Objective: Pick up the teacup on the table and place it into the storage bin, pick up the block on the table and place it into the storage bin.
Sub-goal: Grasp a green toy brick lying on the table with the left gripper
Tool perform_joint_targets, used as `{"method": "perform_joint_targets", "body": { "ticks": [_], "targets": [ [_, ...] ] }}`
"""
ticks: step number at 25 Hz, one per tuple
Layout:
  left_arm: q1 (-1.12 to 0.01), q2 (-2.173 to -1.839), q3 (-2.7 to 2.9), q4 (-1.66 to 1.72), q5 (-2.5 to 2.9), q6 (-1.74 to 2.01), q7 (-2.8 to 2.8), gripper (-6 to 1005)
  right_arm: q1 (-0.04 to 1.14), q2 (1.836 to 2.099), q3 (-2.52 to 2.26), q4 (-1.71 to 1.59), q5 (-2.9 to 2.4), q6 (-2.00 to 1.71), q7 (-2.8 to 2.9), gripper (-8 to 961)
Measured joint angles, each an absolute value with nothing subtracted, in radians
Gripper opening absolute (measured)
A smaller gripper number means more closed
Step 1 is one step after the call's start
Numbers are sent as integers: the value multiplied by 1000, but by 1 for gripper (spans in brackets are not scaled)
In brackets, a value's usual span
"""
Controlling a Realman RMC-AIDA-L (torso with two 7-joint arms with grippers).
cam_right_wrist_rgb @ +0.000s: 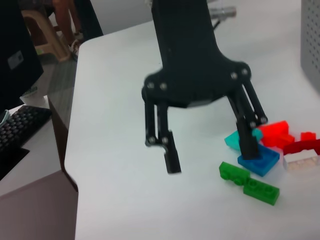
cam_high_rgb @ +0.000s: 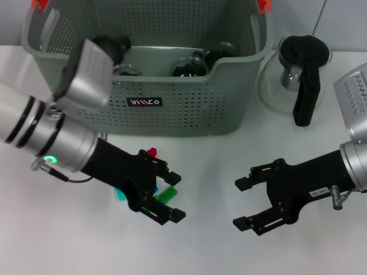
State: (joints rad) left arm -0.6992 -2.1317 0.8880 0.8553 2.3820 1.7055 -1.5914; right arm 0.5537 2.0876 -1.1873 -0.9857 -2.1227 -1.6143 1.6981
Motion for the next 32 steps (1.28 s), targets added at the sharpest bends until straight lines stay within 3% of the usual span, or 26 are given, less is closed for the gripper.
{"method": "perform_joint_targets", "body": {
  "ticks": [7, 20, 32],
  "targets": [
    [-712, -2131, 1066, 911, 2437, 1609, -1870, 825, 582, 2082, -1187, -989, -2126, -1614, 1713, 881],
    [-733, -2155, 1186, 957, 2510, 1532, -2092, 825, 594, 2038, -1187, -992, -2128, -1665, 1725, 882],
    [-741, -2169, 1286, 965, 2528, 1468, -2193, 824, 592, 2042, -1169, -996, -2131, -1659, 1720, 881]
  ]
}}
